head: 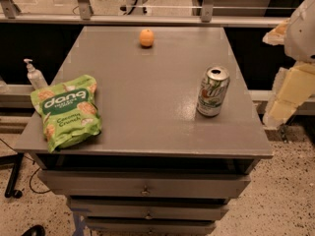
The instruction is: Move green rice chip bag near 7up can
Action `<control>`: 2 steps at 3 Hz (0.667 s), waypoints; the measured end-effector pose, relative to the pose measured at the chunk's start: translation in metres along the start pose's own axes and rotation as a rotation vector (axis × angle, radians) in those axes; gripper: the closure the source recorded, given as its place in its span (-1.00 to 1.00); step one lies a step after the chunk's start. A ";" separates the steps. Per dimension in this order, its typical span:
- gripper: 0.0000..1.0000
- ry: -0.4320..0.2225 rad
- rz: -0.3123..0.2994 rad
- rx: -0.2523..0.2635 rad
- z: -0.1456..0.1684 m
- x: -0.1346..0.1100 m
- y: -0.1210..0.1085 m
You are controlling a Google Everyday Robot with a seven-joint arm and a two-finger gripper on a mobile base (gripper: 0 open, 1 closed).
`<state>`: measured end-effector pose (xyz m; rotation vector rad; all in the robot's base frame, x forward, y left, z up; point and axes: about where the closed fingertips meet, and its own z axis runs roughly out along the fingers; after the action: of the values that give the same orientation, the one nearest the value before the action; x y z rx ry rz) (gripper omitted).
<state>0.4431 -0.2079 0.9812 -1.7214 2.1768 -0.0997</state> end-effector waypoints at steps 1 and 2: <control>-1.00 -0.087 -0.051 -0.022 0.023 -0.035 -0.008; -1.00 -0.190 -0.103 -0.056 0.044 -0.086 -0.017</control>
Offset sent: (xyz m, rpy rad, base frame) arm 0.0779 0.1485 -0.0240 0.2670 -0.0064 0.2720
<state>0.4895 -0.1228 0.9648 -1.7942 1.9723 0.0961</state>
